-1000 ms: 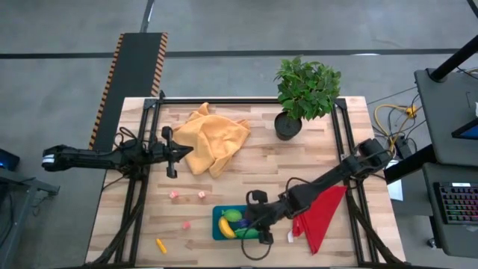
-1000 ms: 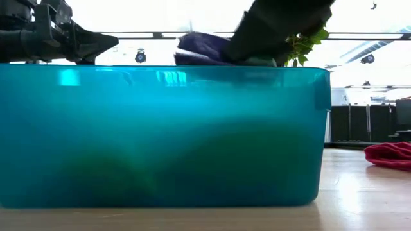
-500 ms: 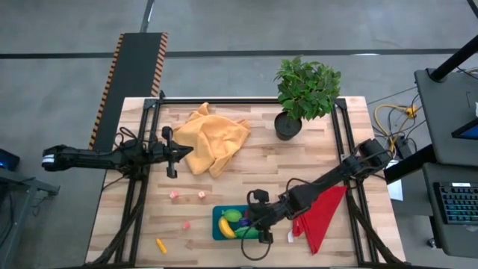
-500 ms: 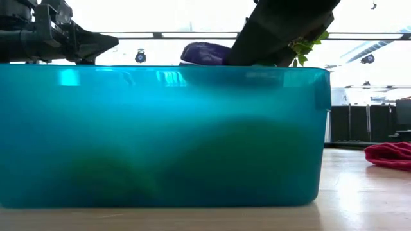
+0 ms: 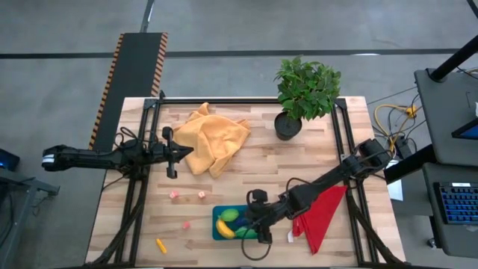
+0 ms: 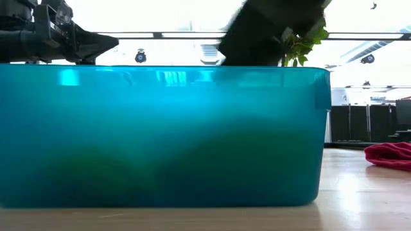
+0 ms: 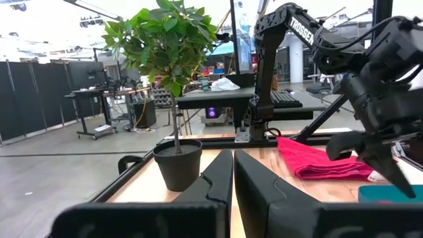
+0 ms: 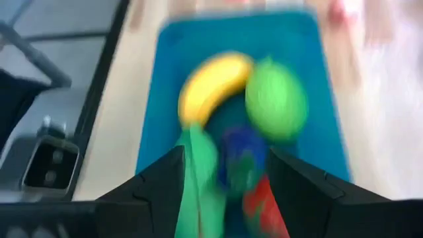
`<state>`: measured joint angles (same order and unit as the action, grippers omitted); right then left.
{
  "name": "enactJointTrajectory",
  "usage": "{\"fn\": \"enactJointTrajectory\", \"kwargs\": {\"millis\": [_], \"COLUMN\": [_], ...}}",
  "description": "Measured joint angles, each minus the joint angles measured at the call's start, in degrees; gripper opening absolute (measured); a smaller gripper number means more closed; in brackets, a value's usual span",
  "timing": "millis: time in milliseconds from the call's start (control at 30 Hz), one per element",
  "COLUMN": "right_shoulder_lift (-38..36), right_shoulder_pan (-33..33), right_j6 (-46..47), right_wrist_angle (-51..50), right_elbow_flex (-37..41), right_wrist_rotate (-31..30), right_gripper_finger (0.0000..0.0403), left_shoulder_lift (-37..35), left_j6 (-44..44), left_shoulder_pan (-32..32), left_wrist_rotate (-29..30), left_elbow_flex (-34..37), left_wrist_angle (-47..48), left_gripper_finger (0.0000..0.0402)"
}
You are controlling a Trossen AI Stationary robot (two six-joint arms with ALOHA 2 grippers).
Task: Pick and placing Produce into tupperware
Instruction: Put the top right pink peach into the blue bin
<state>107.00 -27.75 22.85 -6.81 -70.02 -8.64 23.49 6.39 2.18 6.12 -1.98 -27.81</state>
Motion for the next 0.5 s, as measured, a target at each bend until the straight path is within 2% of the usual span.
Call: {"fn": "enactJointTrajectory", "kwargs": {"millis": [100, 167, 267, 400, 500], "right_shoulder_lift": [0.0, 0.0, -1.6, -7.3, -13.0], "right_shoulder_pan": [0.0, 0.2, 0.8, 1.6, 1.7], "right_j6": [-9.2, -17.4, -25.7, -28.6, -29.4], "right_wrist_angle": [8.5, 16.4, 23.5, 21.1, 18.4], "right_elbow_flex": [0.0, 0.0, 0.0, 0.5, 3.5], "right_wrist_rotate": [-5.4, -6.8, -2.4, 5.1, 6.0], "right_gripper_finger": [0.0201, 0.0197, 0.0189, 0.0178, 0.0171], "left_shoulder_lift": [0.0, 0.0, 0.0, 0.0, 0.0], "left_j6": [0.0, 0.0, 0.0, 0.0, 0.0], "left_shoulder_pan": [0.0, 0.0, 0.0, 0.0, 0.0], "left_wrist_rotate": [0.0, 0.0, 0.0, -0.1, -0.1], "left_elbow_flex": [0.0, 0.0, 0.0, 0.0, 0.0], "left_wrist_angle": [0.0, 0.1, 0.2, 0.3, 0.5], "left_gripper_finger": [0.0000, 0.0000, 0.0000, 0.0000, 0.0000]}}
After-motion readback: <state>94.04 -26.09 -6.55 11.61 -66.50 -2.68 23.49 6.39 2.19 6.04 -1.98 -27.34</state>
